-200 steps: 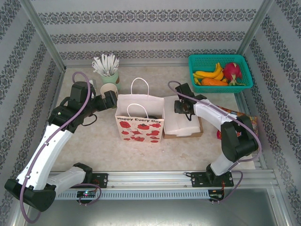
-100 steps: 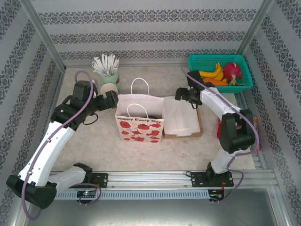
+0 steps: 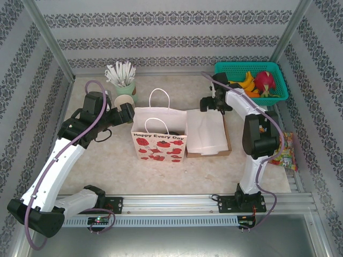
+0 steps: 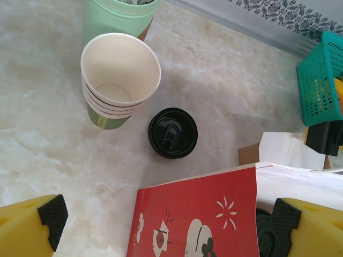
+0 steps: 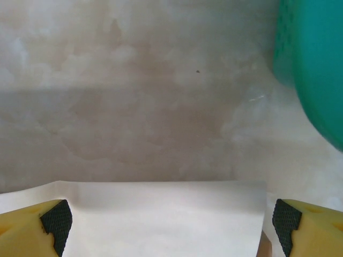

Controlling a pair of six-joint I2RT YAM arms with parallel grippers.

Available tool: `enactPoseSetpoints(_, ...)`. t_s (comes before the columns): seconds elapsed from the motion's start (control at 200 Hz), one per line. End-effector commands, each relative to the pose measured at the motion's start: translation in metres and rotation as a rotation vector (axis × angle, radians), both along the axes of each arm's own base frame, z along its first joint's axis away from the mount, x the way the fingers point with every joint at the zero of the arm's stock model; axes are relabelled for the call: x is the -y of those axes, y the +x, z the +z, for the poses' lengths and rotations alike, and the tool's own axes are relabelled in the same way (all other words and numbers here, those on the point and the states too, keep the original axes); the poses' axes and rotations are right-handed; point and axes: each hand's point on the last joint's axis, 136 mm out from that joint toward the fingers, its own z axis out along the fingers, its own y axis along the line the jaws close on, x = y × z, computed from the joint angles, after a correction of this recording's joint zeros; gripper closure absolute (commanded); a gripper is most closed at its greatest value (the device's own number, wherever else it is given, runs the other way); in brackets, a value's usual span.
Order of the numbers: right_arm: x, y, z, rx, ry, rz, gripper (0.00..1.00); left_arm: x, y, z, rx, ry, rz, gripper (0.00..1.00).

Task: Pack the takeout coffee

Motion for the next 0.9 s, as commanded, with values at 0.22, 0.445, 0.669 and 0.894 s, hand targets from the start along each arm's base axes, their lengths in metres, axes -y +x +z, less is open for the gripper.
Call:
enactPoseSetpoints(0.22, -0.015, -0.002, -0.004, -0.079, 0.338, 0.108, 0.02, -0.007, 0.002, 0.003, -0.005, -0.008, 0.048, 0.00)
enactPoseSetpoints(0.445, -0.022, 0.002, -0.008, -0.073, 0.416, 0.134, 0.02, -0.019, -0.002, 0.012, -0.007, 0.068, 0.062, 0.00)
enactPoseSetpoints(0.669, -0.020, 0.002, 0.004, -0.022, 0.424, 0.166, 0.31, -0.021, -0.003, 0.017, 0.008, 0.067, 0.068, 0.00)
enactPoseSetpoints(0.894, -0.020, 0.000, 0.016, 0.016, 0.433, 0.197, 0.69, -0.019, -0.003, 0.016, 0.005, 0.059, 0.061, 0.00)
